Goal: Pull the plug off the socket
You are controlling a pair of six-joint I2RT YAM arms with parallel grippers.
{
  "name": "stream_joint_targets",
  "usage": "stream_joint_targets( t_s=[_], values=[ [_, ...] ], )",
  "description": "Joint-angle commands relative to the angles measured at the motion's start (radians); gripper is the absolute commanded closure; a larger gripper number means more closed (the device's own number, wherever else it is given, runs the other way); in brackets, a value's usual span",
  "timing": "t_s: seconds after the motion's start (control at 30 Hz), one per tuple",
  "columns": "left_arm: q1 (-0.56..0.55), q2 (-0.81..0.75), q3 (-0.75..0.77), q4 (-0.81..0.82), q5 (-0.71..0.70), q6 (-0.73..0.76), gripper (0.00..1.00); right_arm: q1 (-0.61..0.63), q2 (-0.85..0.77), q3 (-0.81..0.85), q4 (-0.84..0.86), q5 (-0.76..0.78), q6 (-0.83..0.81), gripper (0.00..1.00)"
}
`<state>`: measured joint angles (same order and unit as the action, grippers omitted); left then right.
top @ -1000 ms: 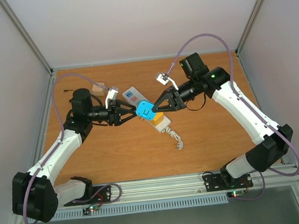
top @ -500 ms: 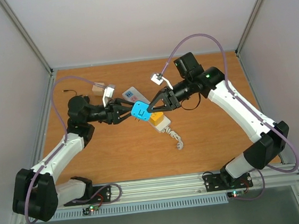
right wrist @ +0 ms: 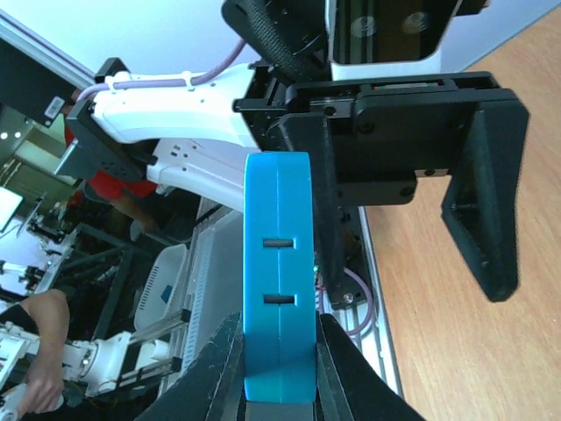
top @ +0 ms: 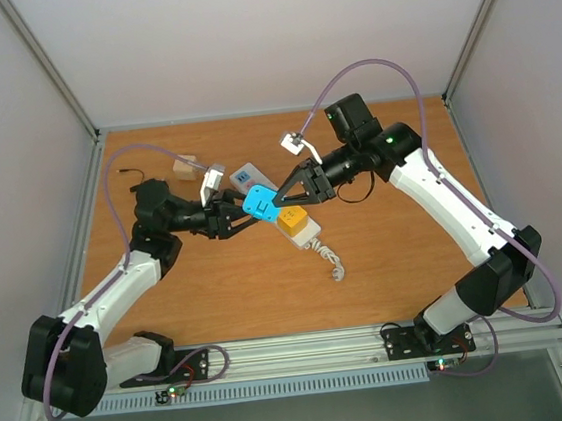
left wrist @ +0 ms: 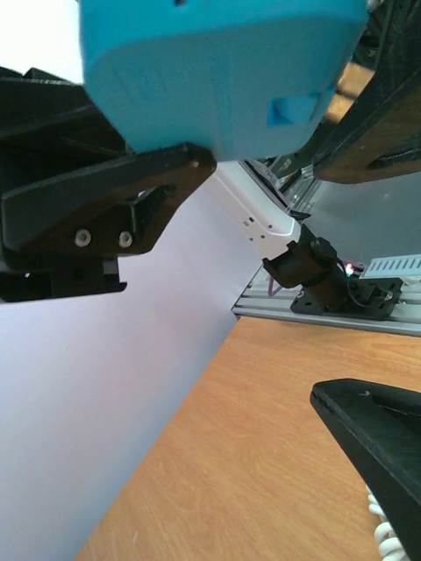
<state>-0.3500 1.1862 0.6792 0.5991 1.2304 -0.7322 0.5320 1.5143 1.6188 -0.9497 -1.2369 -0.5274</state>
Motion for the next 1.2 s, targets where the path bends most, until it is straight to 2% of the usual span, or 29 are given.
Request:
stream_joint_targets(
  t_s=[0.0,0.1,0.17,0.43,0.8,0.87,0.97,1.0,1.07,1.17],
  values=[
    [-0.005,-0.022,-0.046,0.164,0.053,-0.049,0.37,0.008,0.001,0.015,0.051,0.035,0.044,0.99],
    [-0.004,-0.029,-0.093,0.377,0.068,-0.196,0.37,0.008,-0.001,-0.001,0.069,0.048,0.055,0.99],
    [-0.005,-0.029,-0.100,0.446,0.073,-0.253,0.37,0.008,0.000,-0.005,0.071,0.055,0.056,0.99],
    [-0.003,-0.025,-0.082,0.449,0.047,-0.282,0.37,0.014,-0.002,-0.017,0.056,0.053,0.037,0.99],
    [0.015,-0.019,-0.033,0.152,-0.034,-0.119,0.43,0.084,-0.010,-0.034,0.038,0.097,-0.003,0.99],
    [0.021,-0.022,-0.004,-0.007,-0.069,-0.041,0.46,0.085,-0.012,-0.032,0.040,0.099,0.002,0.99],
    [0.025,-0.020,0.087,-0.351,-0.165,0.209,0.52,0.085,-0.011,-0.031,0.040,0.099,0.005,0.99],
    [0.025,-0.019,0.099,-0.401,-0.186,0.262,0.53,0.086,-0.012,-0.032,0.040,0.097,0.002,0.99],
    [0.025,-0.019,0.099,-0.409,-0.186,0.302,0.54,0.091,-0.010,-0.032,0.036,0.100,-0.002,0.99],
    [0.024,-0.019,0.079,-0.321,-0.148,0.233,0.54,0.103,-0.005,-0.036,0.035,0.108,-0.007,0.99]
  ],
)
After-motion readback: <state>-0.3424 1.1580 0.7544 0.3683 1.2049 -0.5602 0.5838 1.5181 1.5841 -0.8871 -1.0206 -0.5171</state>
